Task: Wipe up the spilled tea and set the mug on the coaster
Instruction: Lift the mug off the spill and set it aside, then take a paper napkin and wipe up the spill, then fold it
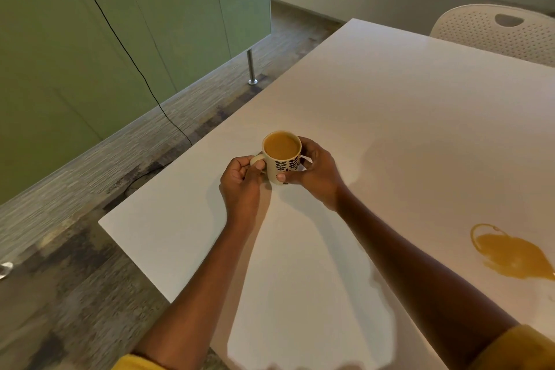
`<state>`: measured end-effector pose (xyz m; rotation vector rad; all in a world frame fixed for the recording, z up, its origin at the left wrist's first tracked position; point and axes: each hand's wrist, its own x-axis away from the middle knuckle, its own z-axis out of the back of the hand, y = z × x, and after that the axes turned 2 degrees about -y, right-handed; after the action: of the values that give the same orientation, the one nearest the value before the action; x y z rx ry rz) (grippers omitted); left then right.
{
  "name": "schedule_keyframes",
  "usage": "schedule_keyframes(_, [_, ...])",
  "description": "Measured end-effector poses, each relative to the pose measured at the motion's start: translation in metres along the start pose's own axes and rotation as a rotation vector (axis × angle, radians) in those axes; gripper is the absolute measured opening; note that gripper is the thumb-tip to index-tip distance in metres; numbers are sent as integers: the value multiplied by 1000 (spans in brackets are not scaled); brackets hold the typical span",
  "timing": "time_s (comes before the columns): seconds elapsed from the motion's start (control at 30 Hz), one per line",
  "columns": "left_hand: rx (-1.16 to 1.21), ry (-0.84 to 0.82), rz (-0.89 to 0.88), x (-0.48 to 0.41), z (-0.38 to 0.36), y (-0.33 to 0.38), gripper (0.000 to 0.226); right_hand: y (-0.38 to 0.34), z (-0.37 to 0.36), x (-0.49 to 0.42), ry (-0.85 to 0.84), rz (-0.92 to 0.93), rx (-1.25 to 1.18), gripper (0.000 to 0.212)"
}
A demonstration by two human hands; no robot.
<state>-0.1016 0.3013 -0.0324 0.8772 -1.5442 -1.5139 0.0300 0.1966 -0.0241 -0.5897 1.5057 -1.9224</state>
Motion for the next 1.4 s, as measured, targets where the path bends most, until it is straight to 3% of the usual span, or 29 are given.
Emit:
schedule_keyframes(0.23, [-31, -17, 0, 8, 2, 5, 25, -3, 18, 2, -62, 5, 35, 86])
schedule_keyframes(0.33, [-32, 75, 26, 16, 5, 2, 28, -9, 37, 8, 33, -28, -68, 69])
schedule_keyframes(0.4, [72, 152, 39, 30, 6, -1, 14, -13, 52, 16, 128, -6, -82, 57])
schedule_keyframes(0.53, [239, 149, 43, 74, -3, 3, 14, -19, 82, 46, 231, 18, -100, 41])
schedule_keyframes(0.7, [173, -26, 43, 127, -35, 7, 15, -24, 116, 102, 211, -27, -85, 34])
schedule_keyframes(0.93, [44, -489, 139, 194, -86, 2, 9, -16, 161, 194, 329, 3, -52, 41])
schedule_keyframes(1.03, [-106, -597, 71, 224, -105, -4, 7, -7, 181, 234, 427, -8, 7, 35])
schedule_keyframes(1.17, [-397, -788, -147, 260, -125, -10, 7, 13, 204, 288, 509, -17, 355, 13])
schedule_keyframes(1.3, [-621, -975, -354, 298, -138, -17, 16, 42, 218, 346, 418, -110, 1004, 25])
schedule_keyframes(1.4, [-676, -1071, -460, 326, -144, -24, 24, 56, 227, 387, 362, -137, 1071, 24])
